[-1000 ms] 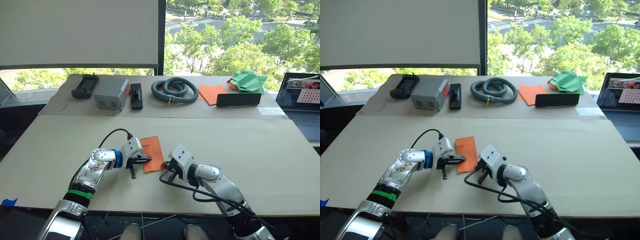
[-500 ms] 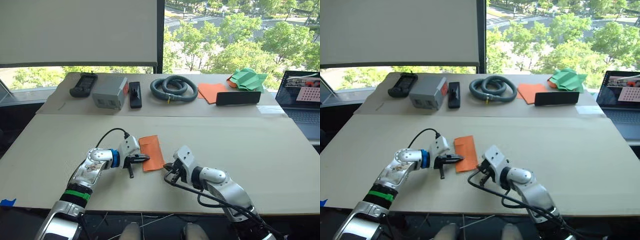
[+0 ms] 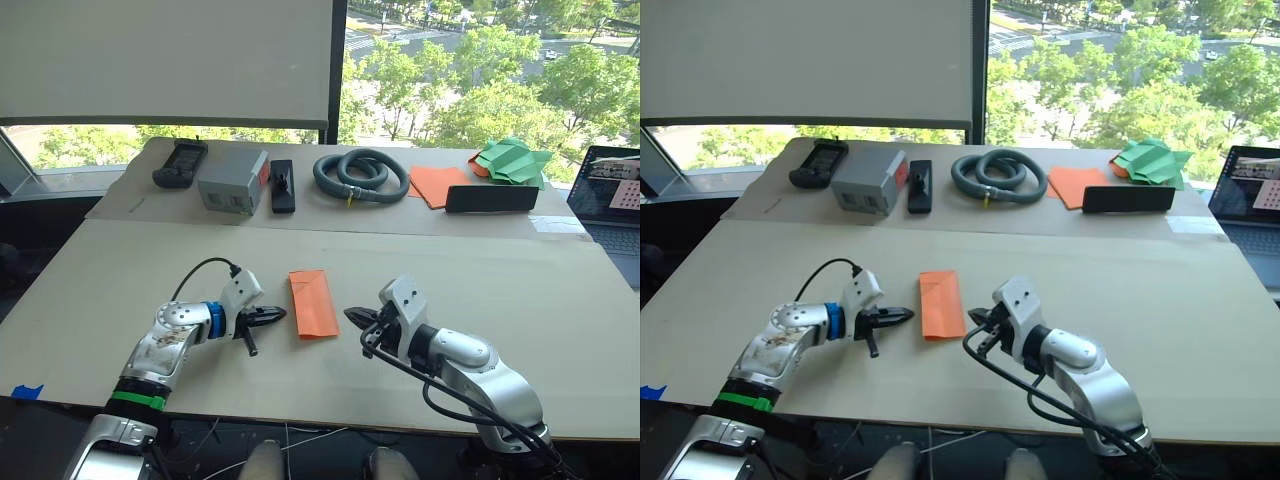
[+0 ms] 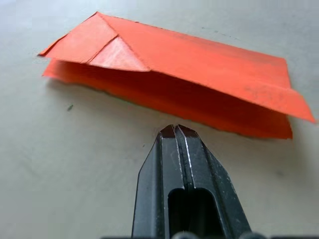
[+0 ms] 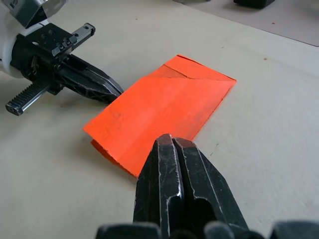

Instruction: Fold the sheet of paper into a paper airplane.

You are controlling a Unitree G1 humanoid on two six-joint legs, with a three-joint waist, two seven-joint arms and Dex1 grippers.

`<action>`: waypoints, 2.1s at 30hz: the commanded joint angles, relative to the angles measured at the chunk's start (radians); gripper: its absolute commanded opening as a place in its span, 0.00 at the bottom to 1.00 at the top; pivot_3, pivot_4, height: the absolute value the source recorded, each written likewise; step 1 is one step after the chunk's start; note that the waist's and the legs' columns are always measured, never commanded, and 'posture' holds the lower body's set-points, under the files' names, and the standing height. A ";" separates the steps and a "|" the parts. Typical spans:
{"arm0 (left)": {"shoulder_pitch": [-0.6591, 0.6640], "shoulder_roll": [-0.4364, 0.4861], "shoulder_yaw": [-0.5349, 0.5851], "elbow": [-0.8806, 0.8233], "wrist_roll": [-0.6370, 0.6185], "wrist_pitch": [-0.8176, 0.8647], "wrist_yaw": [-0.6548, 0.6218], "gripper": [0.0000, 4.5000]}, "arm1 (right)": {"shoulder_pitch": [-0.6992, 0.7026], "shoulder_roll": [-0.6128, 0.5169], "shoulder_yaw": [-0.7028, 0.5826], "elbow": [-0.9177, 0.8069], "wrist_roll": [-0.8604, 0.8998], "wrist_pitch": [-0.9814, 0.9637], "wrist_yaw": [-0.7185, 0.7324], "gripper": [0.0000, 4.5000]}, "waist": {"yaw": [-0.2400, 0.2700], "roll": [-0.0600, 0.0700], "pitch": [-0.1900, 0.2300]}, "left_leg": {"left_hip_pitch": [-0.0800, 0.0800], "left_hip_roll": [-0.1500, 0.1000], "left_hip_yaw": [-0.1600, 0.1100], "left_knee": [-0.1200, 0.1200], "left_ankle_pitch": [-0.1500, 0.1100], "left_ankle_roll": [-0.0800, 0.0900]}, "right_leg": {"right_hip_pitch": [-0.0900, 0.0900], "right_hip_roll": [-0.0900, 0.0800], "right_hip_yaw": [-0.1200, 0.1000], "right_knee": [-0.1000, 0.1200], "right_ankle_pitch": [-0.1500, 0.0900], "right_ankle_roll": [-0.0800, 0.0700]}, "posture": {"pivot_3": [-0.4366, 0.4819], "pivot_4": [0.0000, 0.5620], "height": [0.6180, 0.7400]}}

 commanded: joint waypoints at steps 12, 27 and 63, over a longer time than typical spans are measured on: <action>-0.237 -0.186 -0.108 0.227 0.067 -0.145 -0.023 0.00 | -0.160 0.034 -0.054 -0.082 0.174 0.082 -0.036 0.00 | 0.001 -0.001 0.001 | -0.001 0.000 0.000 0.001 0.003 0.005 | 0.002 0.001 0.000 0.000 0.001 0.002 | 0.48 0.27 0.77; -0.174 -0.136 -0.108 0.184 0.077 -0.152 -0.048 0.00 | -0.245 -0.089 0.102 0.274 -0.104 0.032 -0.122 0.00 | -0.006 0.000 0.001 | -0.001 -0.001 0.000 0.001 0.006 0.010 | 0.003 0.002 0.002 0.004 0.002 0.002 | 0.48 0.27 0.77; -0.278 -0.206 -0.102 0.307 0.101 -0.225 -0.043 0.00 | -0.291 -0.121 0.079 0.297 -0.116 0.049 -0.154 0.00 | -0.005 -0.001 0.001 | -0.001 -0.001 0.000 0.002 0.007 0.011 | 0.003 0.003 0.003 0.009 0.001 0.002 | 0.48 0.27 0.77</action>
